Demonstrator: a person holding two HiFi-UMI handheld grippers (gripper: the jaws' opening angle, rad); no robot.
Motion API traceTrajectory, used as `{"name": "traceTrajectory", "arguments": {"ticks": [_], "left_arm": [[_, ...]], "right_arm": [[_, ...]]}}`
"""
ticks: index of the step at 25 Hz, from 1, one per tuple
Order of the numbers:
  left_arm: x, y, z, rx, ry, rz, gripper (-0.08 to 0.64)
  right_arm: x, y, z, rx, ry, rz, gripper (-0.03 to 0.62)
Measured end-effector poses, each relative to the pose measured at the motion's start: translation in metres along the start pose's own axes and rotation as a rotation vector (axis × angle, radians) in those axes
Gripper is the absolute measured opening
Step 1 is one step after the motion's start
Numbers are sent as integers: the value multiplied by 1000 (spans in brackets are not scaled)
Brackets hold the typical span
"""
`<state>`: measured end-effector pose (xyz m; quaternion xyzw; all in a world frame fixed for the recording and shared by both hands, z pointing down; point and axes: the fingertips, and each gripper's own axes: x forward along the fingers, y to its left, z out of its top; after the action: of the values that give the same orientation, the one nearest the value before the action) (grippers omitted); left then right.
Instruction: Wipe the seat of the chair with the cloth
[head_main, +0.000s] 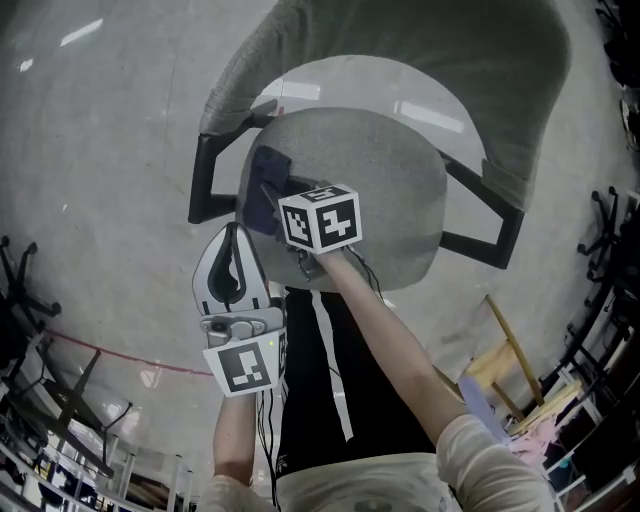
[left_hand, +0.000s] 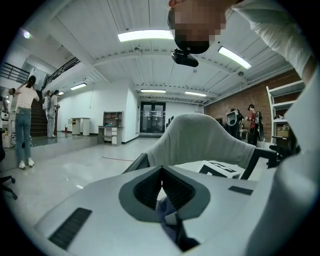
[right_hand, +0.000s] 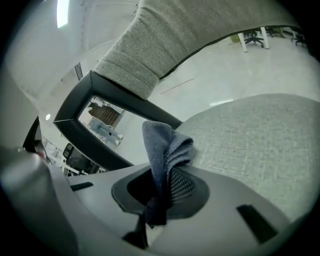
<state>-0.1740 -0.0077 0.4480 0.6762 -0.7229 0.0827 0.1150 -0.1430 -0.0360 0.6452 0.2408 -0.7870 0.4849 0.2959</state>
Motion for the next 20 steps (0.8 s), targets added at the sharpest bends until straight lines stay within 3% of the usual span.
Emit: {"name": "traceTrajectory", "arguments": {"ticks": [5, 12, 20], "left_arm": [[7, -14, 1, 5, 5, -36, 15], [17, -42, 2, 14, 8, -111, 15], [26, -70, 4, 31, 13, -190, 15]], "right_arm": [[-31, -31, -9, 26, -14, -50, 49], [-81, -85, -22, 42, -55, -182, 49], [-133, -134, -34, 15, -73, -313, 49]]}}
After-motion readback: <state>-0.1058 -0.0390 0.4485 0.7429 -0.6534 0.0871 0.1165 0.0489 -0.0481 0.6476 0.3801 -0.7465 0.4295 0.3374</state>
